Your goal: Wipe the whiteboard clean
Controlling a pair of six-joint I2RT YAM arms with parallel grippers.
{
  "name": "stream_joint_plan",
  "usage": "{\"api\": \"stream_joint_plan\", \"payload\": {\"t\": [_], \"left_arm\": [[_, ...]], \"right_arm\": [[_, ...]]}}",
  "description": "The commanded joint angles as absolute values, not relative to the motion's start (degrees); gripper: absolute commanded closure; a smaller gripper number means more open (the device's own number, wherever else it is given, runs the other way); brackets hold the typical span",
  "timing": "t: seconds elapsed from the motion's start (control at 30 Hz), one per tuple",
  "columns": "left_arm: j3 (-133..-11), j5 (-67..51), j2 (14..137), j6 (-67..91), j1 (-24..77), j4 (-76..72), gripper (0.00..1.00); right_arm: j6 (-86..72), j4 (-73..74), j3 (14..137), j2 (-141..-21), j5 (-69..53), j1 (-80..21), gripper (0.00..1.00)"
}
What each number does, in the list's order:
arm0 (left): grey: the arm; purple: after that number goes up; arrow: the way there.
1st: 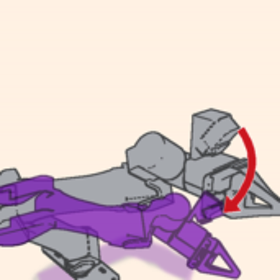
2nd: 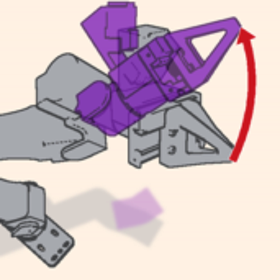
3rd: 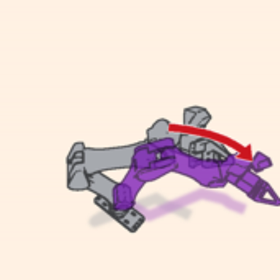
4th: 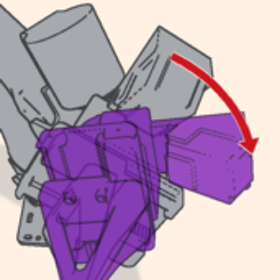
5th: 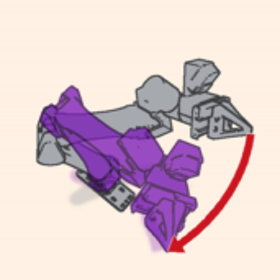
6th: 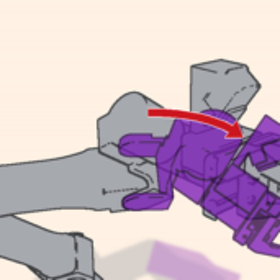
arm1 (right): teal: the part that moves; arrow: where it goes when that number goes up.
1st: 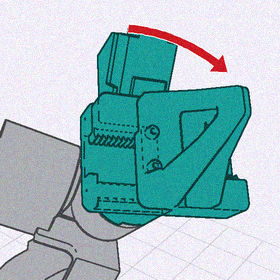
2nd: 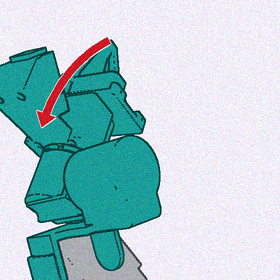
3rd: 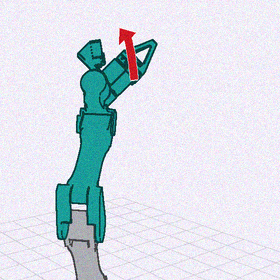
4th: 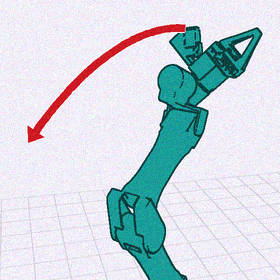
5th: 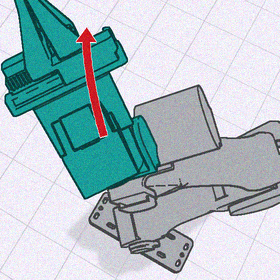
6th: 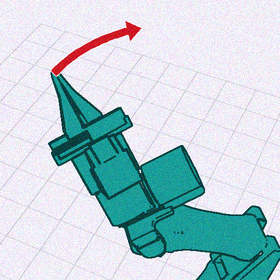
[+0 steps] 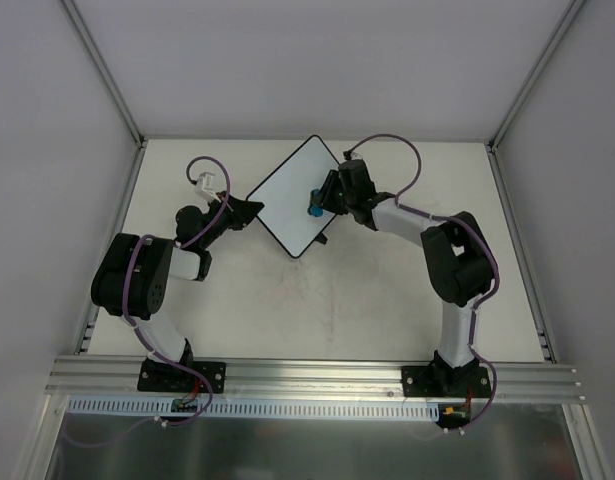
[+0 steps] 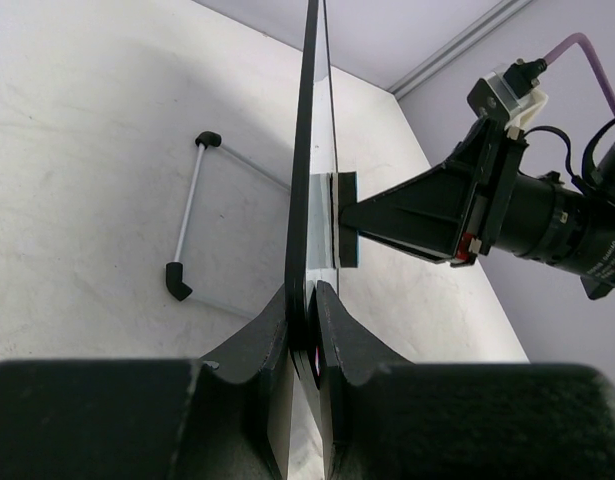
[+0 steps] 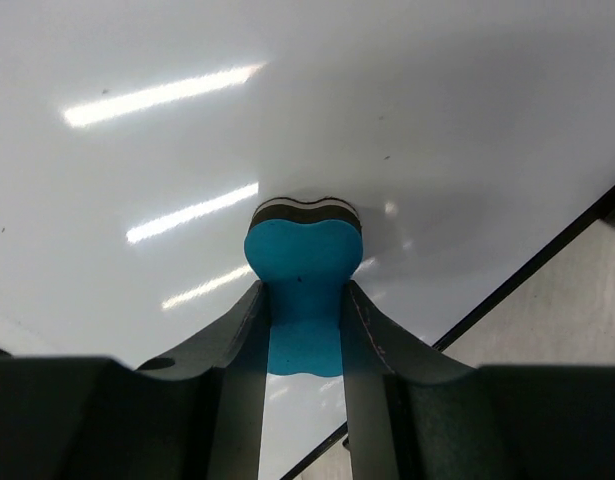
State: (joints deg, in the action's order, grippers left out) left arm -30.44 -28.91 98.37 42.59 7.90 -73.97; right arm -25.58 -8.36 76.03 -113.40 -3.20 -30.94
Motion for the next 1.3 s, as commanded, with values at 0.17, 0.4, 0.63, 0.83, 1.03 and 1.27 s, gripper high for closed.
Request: {"api": "stream_joint_plan", "payload": {"t": [0.17, 0.4, 0.63, 0.83, 1.03, 1.27], "left_arm": [[-30.3, -31.2, 98.5, 39.3, 9.0, -79.3, 1.00], [-30.3, -31.2, 98.6, 39.3, 9.1, -79.2, 1.00], [-30.2, -31.0, 98.3, 39.1, 9.1, -79.1, 1.00], [-30.1, -30.8, 98.3, 39.4, 9.1, -79.2, 1.00], [-30.1, -31.1, 99.1, 40.7, 8.9, -80.6, 1.00], [-30.0, -31.2, 99.1, 40.9, 8.6, -80.7, 1.00]], "right_arm": [[-23.3, -3.7, 72.9, -116.1, -7.2, -40.1, 1.00], [-23.4, -3.8, 71.8, -116.2, -6.4, -43.3, 1.00], [-22.3, -3.3, 71.3, -114.5, -3.6, -44.1, 1.00], [-20.8, -1.9, 70.4, -111.1, -0.5, -44.0, 1.00], [-15.1, 3.1, 70.3, -104.5, 7.4, -43.3, 1.00], [-7.7, 11.8, 69.4, -95.1, 12.9, -41.4, 1.00]]}}
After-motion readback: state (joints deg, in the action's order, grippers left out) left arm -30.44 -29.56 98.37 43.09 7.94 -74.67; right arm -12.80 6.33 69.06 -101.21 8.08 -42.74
